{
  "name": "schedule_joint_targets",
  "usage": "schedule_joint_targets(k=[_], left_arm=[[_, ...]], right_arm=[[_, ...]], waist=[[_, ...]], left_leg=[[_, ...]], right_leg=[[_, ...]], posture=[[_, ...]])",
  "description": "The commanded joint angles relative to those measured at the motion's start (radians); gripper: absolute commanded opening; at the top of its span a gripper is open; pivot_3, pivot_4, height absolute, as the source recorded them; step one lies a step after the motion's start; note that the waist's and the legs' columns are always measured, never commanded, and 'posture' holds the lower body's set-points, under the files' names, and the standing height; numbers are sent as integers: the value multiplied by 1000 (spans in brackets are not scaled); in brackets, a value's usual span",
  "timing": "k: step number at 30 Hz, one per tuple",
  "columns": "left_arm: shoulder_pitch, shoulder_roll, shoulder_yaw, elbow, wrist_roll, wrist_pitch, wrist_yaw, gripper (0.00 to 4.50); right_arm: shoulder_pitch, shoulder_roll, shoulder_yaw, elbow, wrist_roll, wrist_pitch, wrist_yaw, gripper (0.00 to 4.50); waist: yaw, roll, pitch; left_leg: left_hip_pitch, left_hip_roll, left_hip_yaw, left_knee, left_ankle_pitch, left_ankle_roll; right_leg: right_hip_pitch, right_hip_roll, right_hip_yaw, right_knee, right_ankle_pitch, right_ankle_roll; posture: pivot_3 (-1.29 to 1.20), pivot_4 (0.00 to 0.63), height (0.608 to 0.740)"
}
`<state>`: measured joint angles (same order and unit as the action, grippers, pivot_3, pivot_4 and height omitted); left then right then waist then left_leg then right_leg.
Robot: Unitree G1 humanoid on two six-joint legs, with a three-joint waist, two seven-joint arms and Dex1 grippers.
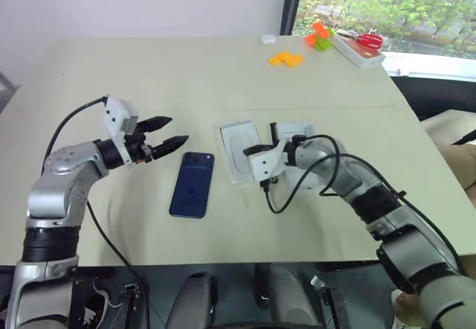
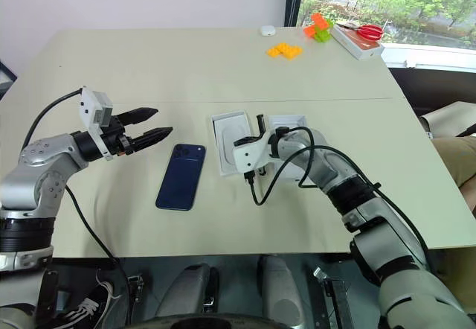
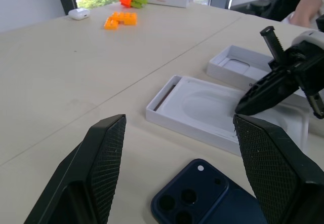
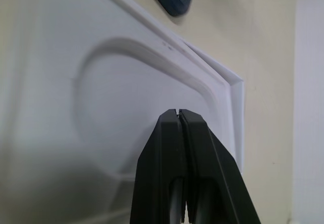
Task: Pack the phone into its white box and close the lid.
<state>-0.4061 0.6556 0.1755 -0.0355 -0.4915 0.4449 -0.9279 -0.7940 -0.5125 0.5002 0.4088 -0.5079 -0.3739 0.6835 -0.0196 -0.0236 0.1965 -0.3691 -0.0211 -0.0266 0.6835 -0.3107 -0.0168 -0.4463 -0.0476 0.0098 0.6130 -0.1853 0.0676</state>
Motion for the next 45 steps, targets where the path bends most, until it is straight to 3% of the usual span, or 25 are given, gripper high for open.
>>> schedule_joint_targets(k=[1,10,19,27,31,38,41,45], left_arm=[[-4,6,23,-29,-17,-7,7,3589],[-8,4,26,-36,-23,-2,21,3589],[13,14,37,-55,-34,13,25,3589],[9,23,38,-50,-42,16,22,3589],[9,25,36,-46,-39,13,21,3589],[8,22,36,-45,-38,12,23,3589],[9,21,38,-46,-40,13,22,3589],[26,29,40,-54,-39,17,20,3589]], right_arm=[[-66,27,-2,44,-33,-30,-47,83],[-165,106,48,223,-131,-91,-150,83],[-130,51,13,174,-89,-110,-105,83],[-17,-17,-26,2,28,-16,96,83],[31,1,-85,-122,123,157,171,83],[114,-70,-121,-310,211,289,315,83],[137,-67,-137,-367,266,356,352,83],[142,45,-242,-360,413,420,270,83]], waist=[[0,0,0],[-1,0,0],[1,0,0],[1,0,0],[1,0,0],[4,0,0],[4,0,0],[0,0,0]], left_leg=[[0,0,0,0,0,0],[0,0,0,0,0,0],[0,0,0,0,0,0],[0,0,-1,0,0,0],[0,0,0,0,0,0],[0,0,0,0,0,0],[0,0,0,0,0,0],[1,1,0,0,0,0]], right_leg=[[0,0,0,0,0,0],[0,0,0,0,0,0],[0,0,0,0,0,-1],[0,0,0,0,0,-1],[0,0,0,0,0,-1],[0,0,0,0,0,-1],[0,0,0,0,0,-1],[0,1,0,1,0,-1]], posture=[[0,150,740],[0,150,740],[0,150,740],[0,150,740],[0,150,740],[0,150,740],[0,150,740],[0,150,740]])
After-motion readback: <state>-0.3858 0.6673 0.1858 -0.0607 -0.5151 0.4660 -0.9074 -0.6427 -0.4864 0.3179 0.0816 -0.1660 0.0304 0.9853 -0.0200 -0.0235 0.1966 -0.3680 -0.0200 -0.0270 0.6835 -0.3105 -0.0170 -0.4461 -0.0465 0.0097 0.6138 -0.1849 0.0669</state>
